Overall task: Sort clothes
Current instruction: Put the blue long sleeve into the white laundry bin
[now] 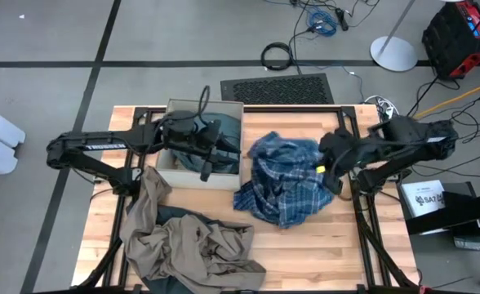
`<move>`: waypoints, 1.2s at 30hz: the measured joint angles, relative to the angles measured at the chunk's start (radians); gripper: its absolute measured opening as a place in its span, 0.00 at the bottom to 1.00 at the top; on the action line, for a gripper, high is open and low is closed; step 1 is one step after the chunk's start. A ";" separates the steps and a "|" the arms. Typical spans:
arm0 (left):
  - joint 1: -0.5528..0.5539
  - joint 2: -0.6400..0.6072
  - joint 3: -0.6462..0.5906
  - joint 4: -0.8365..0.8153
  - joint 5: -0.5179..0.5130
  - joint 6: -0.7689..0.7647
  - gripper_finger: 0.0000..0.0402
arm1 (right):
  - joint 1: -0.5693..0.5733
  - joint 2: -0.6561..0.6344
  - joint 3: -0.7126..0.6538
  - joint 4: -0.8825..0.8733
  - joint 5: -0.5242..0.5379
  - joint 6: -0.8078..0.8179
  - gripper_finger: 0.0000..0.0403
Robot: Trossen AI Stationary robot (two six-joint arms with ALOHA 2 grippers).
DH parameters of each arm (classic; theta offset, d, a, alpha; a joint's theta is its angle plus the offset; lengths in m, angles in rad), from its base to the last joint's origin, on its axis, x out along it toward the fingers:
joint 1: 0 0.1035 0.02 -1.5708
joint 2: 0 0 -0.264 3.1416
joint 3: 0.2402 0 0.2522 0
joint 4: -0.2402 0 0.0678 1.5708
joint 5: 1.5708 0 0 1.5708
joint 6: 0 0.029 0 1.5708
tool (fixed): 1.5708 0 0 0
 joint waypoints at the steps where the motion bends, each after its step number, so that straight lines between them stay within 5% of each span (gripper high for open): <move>1: 0.000 0.008 0.000 0.002 0.000 0.001 0.41 | 0.001 0.005 -0.013 -0.015 -0.029 0.032 0.00; 11: 0.000 0.027 0.000 0.002 0.054 0.001 0.41 | 0.039 0.048 -0.114 -0.007 -0.135 0.009 0.20; 21: -0.011 0.026 0.000 0.003 0.123 -0.006 0.41 | 0.017 0.051 0.018 -0.055 -0.250 -0.015 0.46; 29: -0.101 0.026 -0.001 -0.050 0.126 -0.007 0.41 | -0.048 0.048 0.168 -0.042 0.053 -0.187 0.45; 32: -0.183 0.026 -0.002 -0.109 0.052 -0.005 0.41 | -0.087 0.055 0.146 0.015 0.046 -0.243 0.45; 36: -0.280 0.026 -0.016 -0.167 -0.185 -0.005 0.41 | -0.132 0.084 0.032 0.091 -0.061 -0.342 0.45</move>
